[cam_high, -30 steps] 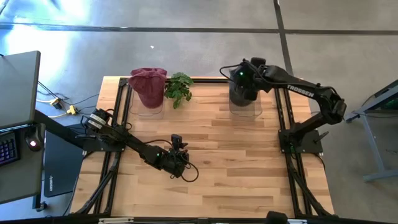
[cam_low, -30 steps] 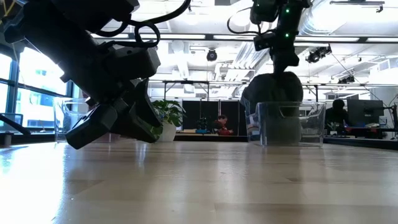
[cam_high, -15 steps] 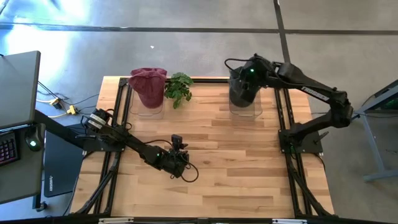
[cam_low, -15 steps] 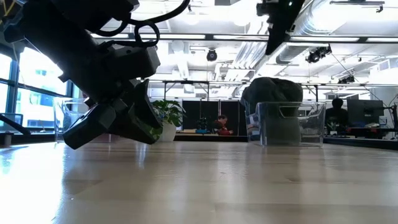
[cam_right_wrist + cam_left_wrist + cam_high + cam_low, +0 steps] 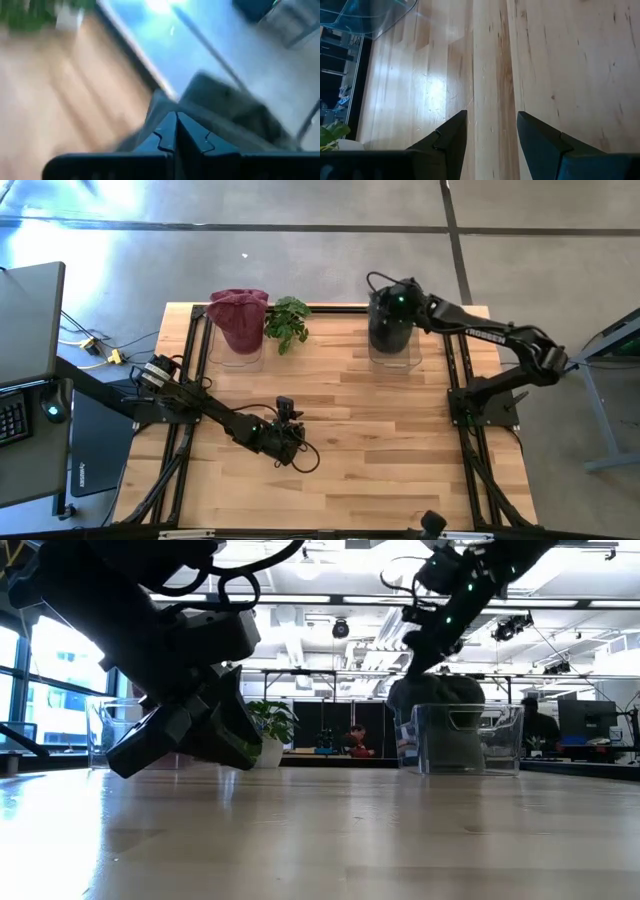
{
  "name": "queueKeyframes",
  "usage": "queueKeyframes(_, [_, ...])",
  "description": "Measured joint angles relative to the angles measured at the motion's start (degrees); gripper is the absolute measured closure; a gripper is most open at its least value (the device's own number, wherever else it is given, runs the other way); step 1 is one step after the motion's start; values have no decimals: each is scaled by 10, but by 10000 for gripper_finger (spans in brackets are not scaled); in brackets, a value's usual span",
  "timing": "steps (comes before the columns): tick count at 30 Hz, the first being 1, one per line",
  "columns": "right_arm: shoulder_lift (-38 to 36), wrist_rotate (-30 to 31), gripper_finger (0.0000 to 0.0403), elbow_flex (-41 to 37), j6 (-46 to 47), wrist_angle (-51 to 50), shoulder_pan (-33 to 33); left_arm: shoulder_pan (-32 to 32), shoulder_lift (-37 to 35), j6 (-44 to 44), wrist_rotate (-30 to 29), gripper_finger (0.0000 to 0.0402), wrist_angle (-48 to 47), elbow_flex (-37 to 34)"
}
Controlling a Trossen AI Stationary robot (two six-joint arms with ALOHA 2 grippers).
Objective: Pick & Place hat
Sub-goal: Return to home position
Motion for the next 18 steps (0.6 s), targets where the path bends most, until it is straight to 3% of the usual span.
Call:
queueKeyframes(3, [2,-16,385,-40,4,88,-11,0,0,0,0,237,0,0])
queueKeyframes(7, [-3,17,381,-55,-16,101,-8,0,0,0,0,237,5,0])
queueKeyframes(11, [-45,13,391,-33,-7,61,28,0,0,0,0,237,7,0])
queueKeyframes(18, [-107,19,400,-3,146,-138,55,1,0,-2,5,237,12,0])
